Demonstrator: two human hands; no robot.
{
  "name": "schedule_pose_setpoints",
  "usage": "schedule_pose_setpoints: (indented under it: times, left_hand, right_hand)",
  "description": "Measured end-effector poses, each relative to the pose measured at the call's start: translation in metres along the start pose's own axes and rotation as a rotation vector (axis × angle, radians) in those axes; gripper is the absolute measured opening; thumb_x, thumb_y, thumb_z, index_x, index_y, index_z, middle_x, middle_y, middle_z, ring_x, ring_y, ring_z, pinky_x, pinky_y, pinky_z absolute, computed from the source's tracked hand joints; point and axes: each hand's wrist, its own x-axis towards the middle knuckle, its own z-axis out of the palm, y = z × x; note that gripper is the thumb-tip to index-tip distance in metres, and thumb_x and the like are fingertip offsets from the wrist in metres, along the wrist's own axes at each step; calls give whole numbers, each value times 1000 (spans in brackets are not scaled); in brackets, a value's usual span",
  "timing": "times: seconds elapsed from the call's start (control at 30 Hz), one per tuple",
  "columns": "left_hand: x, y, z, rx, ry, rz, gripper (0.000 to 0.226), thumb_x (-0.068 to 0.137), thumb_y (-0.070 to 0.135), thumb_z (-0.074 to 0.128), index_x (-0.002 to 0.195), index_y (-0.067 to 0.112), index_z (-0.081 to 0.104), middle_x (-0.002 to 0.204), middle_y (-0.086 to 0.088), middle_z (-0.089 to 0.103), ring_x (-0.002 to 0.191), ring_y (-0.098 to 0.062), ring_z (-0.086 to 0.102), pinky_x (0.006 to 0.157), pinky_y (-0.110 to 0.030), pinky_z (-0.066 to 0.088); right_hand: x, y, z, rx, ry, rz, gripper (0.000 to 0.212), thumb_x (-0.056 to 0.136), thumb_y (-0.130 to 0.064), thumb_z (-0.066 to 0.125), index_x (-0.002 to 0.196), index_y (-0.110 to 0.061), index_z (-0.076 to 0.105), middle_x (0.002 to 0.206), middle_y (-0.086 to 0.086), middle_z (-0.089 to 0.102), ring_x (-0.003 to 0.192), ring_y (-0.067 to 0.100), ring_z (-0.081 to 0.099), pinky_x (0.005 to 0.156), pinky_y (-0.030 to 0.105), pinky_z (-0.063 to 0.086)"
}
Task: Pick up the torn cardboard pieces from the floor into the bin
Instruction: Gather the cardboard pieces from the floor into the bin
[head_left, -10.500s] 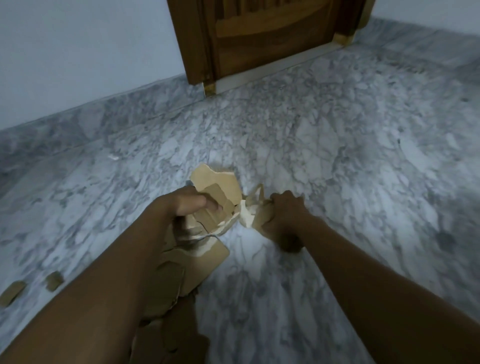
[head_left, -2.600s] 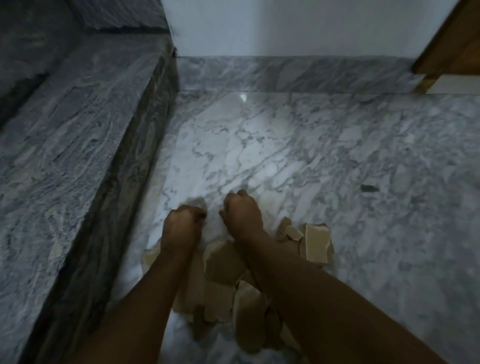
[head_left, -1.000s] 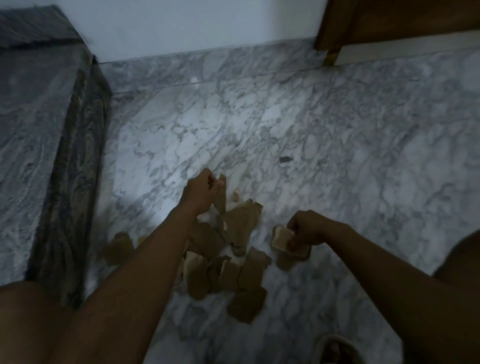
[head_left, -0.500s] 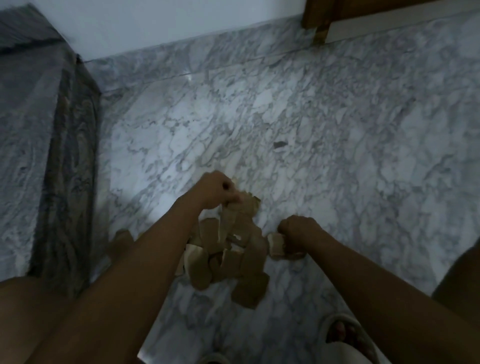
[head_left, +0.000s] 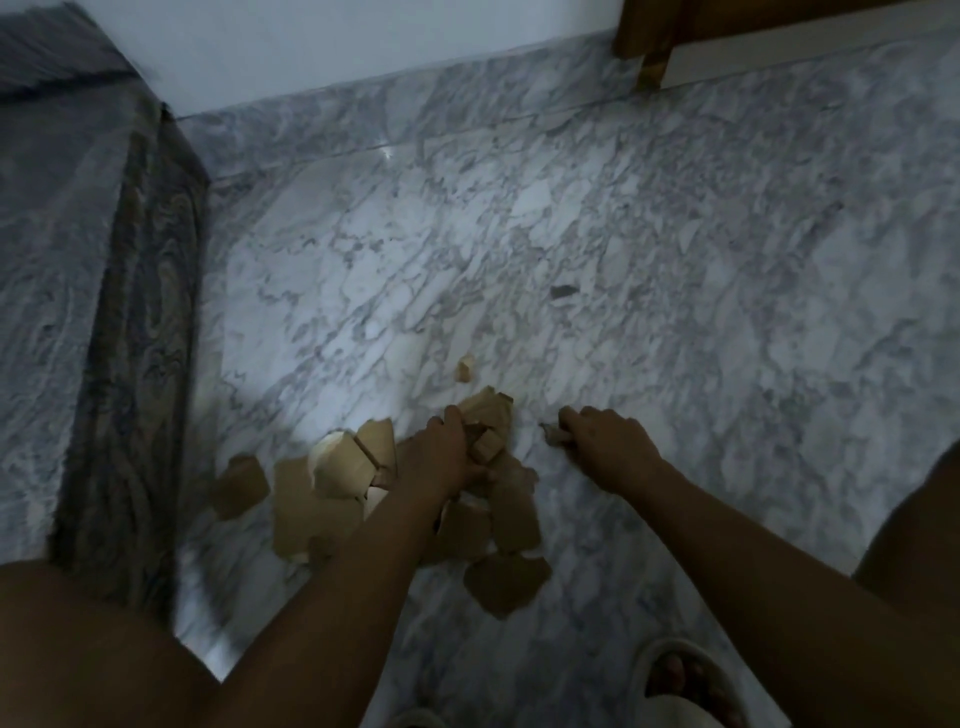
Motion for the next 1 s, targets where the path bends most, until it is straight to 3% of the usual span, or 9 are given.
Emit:
schedule_pose_setpoints:
  times: [0.13, 0.23, 0.3, 0.4, 0.47, 0.53, 0.7, 0.87, 1.0]
  left_hand:
    - [3, 0, 2, -210, 30, -76, 89, 66, 41, 87, 131, 4, 39, 119, -18, 55, 104, -34, 58, 73, -36, 47]
    - [7, -3, -4, -139, -45, -90, 50, 79, 40, 79, 112, 7, 61, 108, -13, 64, 92, -27, 63, 65, -30, 45]
    - [11, -9, -6, -166, -110, -72, 39, 86, 43, 71, 103, 8, 65, 101, -13, 68, 84, -24, 64, 65, -32, 48]
    - [6, -13, -16, -321, -158, -6, 59, 73, 63, 71, 115, 21, 65, 104, -1, 66, 92, -22, 63, 77, -33, 49]
    - [0, -13, -24, -415, -137, 51, 74, 73, 66, 67, 134, 26, 55, 127, 0, 61, 111, -23, 60, 90, -35, 48]
    - [-3, -18, -31, -480, -104, 76, 74, 80, 59, 66, 139, 20, 49, 132, 0, 56, 116, -22, 56, 95, -35, 46]
    - [-1, -45, -47, -401, -37, -10, 50, 87, 58, 61, 115, 17, 57, 108, -4, 65, 96, -22, 63, 85, -45, 52]
    - [-5, -60, -57, -565, 13, -69, 31, 84, 42, 73, 94, 16, 61, 80, 0, 70, 78, -16, 68, 74, -37, 51]
    - [-6, -65, -61, -485, 37, -72, 28, 92, 31, 67, 99, 13, 46, 81, -2, 59, 70, -16, 56, 56, -29, 40]
  right_hand:
    - [8, 3, -10, 231, -103, 73, 27, 94, -26, 62, 113, -9, 51, 107, 10, 63, 93, 27, 62, 68, 31, 41]
    - [8, 2, -37, 440, -184, 94, 49, 80, -35, 79, 118, -11, 62, 109, 1, 59, 99, 22, 59, 75, 27, 39]
    - [5, -11, -47, 464, -227, 55, 50, 75, -38, 83, 114, -10, 68, 108, 3, 63, 97, 21, 61, 73, 26, 40]
    - [5, -40, -36, 412, -347, 39, 38, 83, -35, 76, 104, -4, 72, 107, 15, 71, 96, 27, 66, 72, 30, 46]
    - [4, -59, -21, 409, -384, 104, 47, 90, -40, 67, 118, -2, 64, 123, 20, 62, 112, 33, 60, 89, 34, 46]
    - [4, -73, -3, 418, -347, 225, 55, 91, -45, 61, 129, -6, 54, 137, 21, 46, 124, 36, 47, 103, 39, 40]
    - [3, -98, 19, 417, -175, 295, 37, 94, -38, 52, 123, -14, 53, 138, 20, 38, 118, 39, 41, 102, 44, 36]
    - [0, -100, 15, 482, -190, 347, 51, 98, -40, 48, 142, -17, 36, 140, 17, 31, 121, 40, 42, 107, 45, 36]
    - [3, -84, -6, 472, -248, 315, 48, 100, -32, 49, 140, -8, 37, 141, 22, 34, 125, 35, 43, 104, 38, 38]
